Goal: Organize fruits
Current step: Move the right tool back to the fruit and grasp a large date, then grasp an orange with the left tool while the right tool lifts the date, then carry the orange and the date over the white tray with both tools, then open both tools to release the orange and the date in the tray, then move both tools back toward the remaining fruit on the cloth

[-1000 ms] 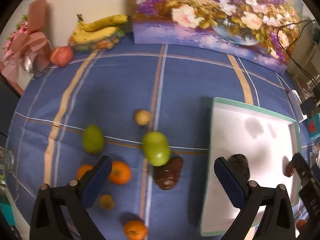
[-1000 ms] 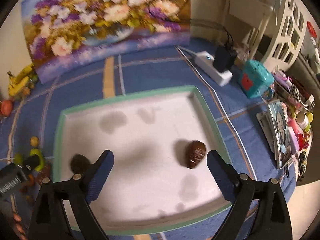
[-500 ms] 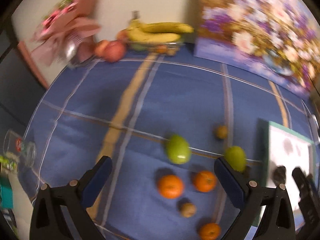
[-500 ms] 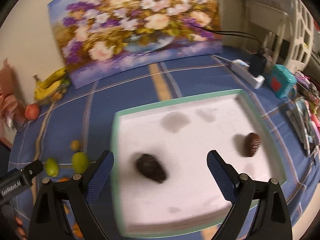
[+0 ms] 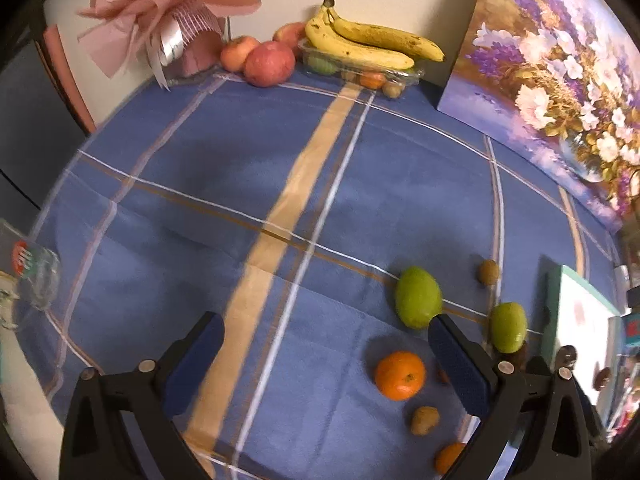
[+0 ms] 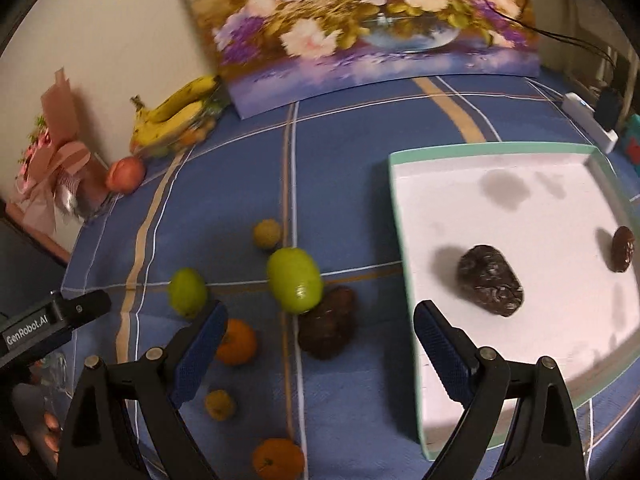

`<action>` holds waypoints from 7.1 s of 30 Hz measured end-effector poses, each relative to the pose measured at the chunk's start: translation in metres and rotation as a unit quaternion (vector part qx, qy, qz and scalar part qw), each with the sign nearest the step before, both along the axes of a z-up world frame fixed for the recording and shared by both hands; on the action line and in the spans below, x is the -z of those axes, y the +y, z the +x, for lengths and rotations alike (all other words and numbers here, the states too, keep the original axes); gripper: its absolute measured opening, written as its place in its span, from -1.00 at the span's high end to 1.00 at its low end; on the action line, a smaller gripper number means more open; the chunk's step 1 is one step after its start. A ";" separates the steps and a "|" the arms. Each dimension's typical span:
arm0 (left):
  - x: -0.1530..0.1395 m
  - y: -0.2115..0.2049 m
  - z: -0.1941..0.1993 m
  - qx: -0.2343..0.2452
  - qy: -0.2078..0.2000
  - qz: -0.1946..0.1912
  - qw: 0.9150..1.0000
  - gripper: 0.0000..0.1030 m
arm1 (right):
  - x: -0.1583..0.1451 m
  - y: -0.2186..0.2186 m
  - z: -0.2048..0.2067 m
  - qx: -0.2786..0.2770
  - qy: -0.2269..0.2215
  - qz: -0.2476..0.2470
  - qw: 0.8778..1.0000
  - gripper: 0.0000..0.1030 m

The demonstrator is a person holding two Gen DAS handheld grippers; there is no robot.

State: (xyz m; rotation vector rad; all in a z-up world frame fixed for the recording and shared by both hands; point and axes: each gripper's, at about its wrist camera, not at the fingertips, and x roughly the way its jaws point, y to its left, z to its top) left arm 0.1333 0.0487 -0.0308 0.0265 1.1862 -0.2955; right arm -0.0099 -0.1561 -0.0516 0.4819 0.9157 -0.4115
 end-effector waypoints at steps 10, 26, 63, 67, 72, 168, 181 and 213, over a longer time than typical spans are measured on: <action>0.031 -0.026 -0.013 0.036 0.084 -0.031 0.995 -0.30 | 0.030 -0.007 0.010 -0.014 0.048 0.025 0.998 0.10; 0.048 -0.045 -0.026 0.061 0.101 -0.032 0.993 0.32 | 0.041 -0.009 0.009 -0.015 0.034 0.057 0.998 0.31; 0.049 -0.064 -0.031 0.013 0.074 -0.002 0.997 0.36 | -0.016 -0.024 -0.019 -0.042 0.035 0.024 0.998 0.31; 0.043 -0.067 -0.033 0.011 0.069 -0.010 0.998 0.36 | -0.034 -0.034 -0.033 -0.040 0.019 0.009 0.999 0.31; 0.029 -0.072 -0.039 0.012 0.051 -0.019 0.998 0.36 | -0.043 -0.053 -0.048 -0.029 0.019 0.003 0.999 0.31; 0.002 -0.186 -0.130 0.182 0.028 0.020 0.983 0.06 | -0.019 -0.188 -0.166 0.067 0.089 0.004 0.994 0.31; 0.011 -0.186 -0.128 0.168 0.008 0.086 0.982 -0.98 | -0.014 -0.184 -0.160 0.054 0.097 0.000 0.994 0.00; -0.031 -0.127 -0.105 0.156 -0.093 0.124 0.976 -1.00 | -0.019 -0.155 -0.135 0.018 0.091 -0.046 0.995 -0.80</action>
